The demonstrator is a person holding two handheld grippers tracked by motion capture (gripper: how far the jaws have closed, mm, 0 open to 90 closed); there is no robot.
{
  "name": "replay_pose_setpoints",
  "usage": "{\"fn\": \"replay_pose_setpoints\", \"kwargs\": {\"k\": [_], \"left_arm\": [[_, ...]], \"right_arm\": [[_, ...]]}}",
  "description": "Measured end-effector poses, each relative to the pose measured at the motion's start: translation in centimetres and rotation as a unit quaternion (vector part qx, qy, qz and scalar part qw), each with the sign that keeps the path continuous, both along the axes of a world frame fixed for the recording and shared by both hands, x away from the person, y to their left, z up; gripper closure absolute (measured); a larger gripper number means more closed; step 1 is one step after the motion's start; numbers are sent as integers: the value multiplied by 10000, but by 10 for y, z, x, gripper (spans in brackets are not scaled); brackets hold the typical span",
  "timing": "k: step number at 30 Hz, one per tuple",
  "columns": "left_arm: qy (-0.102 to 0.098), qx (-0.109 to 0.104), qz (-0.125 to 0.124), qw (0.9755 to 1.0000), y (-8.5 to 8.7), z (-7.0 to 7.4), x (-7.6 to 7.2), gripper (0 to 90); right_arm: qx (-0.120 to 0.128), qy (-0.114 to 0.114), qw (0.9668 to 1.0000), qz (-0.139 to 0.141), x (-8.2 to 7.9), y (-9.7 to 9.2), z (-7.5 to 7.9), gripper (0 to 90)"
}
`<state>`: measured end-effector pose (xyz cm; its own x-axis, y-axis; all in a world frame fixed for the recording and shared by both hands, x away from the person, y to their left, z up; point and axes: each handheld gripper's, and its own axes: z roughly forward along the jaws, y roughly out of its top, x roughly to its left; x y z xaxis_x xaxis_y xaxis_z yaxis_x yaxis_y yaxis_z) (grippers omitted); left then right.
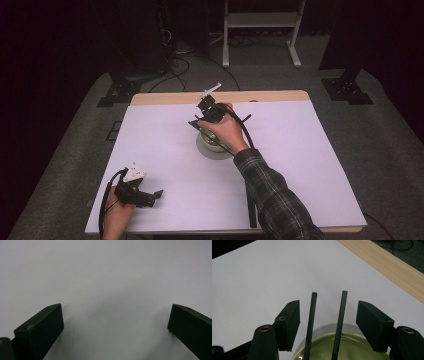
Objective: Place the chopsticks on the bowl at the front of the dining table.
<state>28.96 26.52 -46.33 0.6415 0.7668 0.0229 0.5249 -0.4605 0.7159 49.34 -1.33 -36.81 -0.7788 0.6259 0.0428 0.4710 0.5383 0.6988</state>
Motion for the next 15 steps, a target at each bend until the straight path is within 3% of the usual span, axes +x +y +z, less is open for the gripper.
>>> {"fn": "replay_pose_setpoints", "kwargs": {"k": [15], "left_arm": [[2, -21, 10, 10000, 0, 0, 0, 0]], "right_arm": [[-250, 82, 9996, -78, 11, 14, -11, 366]]}}
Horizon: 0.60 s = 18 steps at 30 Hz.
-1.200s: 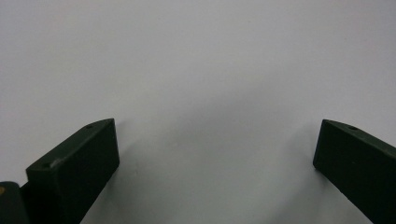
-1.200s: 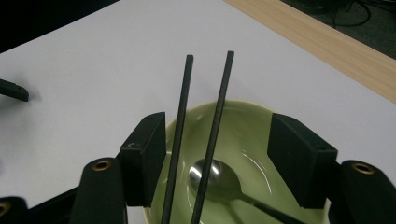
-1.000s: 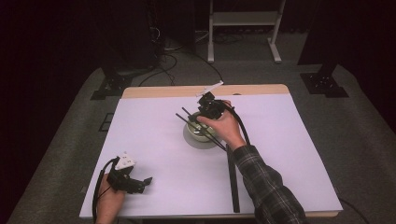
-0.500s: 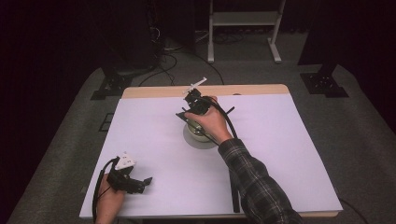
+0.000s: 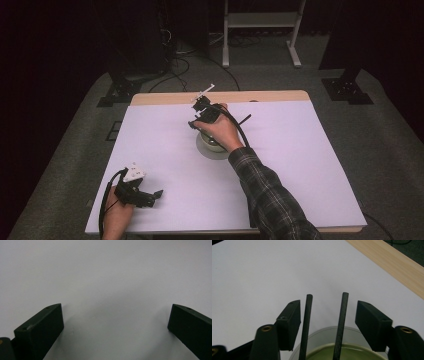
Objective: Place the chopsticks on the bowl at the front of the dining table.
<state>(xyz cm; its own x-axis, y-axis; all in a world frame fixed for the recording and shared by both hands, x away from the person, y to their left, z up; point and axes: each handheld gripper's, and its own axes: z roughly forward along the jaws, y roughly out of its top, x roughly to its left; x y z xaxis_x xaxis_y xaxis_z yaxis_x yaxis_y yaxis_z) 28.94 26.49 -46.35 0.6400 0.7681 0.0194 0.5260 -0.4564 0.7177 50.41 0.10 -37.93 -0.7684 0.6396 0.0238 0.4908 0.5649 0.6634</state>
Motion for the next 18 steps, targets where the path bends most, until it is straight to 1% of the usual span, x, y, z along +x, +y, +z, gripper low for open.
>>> {"fn": "replay_pose_setpoints", "kwargs": {"k": [3, 6, 9, 11, 18], "left_arm": [[1, -4, 0, 10000, 0, 0, 0, 0], [-6, 9, -4, 10000, 0, 0, 0, 0], [-6, 19, -8, 10000, 0, 0, 0, 0], [-5, 20, -10, 10000, 0, 0, 0, 0], [-5, 25, -13, 10000, 0, 0, 0, 0]], "right_arm": [[8, -4, 10000, -43, 3, -1, -1, 408], [0, -42, 10000, -79, 4, -2, -1, 422], [-10, -31, 9999, -133, 6, -3, -2, 441], [-32, -30, 9999, -153, 8, -5, -2, 443], [13, -17, 9997, -248, 12, -9, -3, 457]]}}
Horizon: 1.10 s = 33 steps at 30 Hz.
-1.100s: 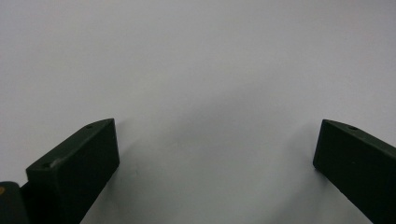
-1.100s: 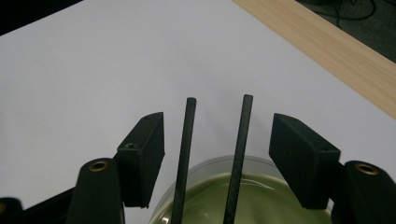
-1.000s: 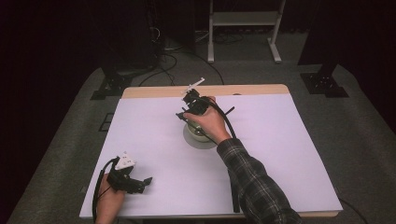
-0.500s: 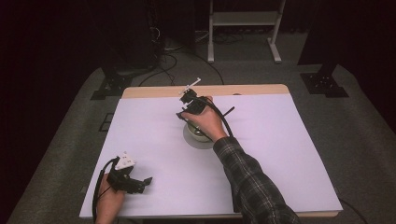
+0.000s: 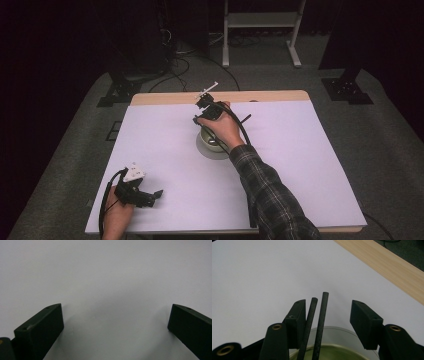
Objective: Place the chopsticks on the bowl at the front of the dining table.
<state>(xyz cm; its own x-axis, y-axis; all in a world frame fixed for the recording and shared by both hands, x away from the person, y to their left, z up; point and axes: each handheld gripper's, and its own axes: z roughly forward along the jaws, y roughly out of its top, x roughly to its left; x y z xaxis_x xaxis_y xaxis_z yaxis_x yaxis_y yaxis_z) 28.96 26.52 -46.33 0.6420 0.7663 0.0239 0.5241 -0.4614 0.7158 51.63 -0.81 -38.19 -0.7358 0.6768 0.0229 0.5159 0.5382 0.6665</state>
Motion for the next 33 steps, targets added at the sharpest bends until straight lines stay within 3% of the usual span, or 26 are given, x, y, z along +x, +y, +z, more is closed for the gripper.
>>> {"fn": "replay_pose_setpoints", "kwargs": {"k": [23, 28, 33], "left_arm": [[2, -5, 2, 10000, 0, 0, 0, 0], [-2, -11, 3, 10000, 0, 0, 0, 0], [3, -17, 10, 10000, 0, 0, 0, 0]], "right_arm": [[-26, -66, 9992, -402, 13, -33, 7, 486], [140, -166, 9992, -337, 6, -40, 17, 488], [321, -284, 9990, -133, -10, -48, 29, 665]]}}
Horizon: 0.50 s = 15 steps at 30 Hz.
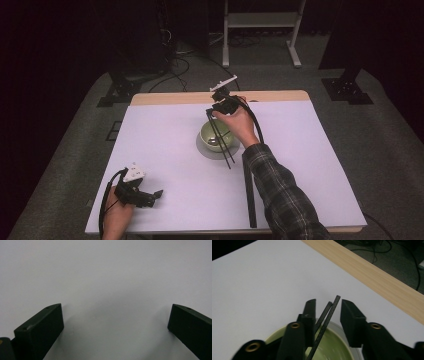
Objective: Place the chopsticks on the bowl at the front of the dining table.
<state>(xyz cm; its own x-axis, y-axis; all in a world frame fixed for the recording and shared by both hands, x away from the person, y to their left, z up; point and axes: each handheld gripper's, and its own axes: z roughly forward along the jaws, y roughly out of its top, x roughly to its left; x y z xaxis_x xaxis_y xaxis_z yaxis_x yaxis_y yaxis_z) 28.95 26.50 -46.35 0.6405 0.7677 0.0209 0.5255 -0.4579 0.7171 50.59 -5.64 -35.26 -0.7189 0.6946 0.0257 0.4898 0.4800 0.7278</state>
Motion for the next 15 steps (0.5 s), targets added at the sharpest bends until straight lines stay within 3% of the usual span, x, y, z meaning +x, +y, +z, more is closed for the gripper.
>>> {"fn": "replay_pose_setpoints", "kwargs": {"k": [5, 15], "left_arm": [[12, 15, -10, 10000, 0, 0, 0, 0], [5, 10, -9, 10000, 0, 0, 0, 0]], "right_arm": [[119, 48, 9996, 247, -18, -13, 3, 886], [107, 216, 9989, 408, -45, -38, -14, 899]]}}
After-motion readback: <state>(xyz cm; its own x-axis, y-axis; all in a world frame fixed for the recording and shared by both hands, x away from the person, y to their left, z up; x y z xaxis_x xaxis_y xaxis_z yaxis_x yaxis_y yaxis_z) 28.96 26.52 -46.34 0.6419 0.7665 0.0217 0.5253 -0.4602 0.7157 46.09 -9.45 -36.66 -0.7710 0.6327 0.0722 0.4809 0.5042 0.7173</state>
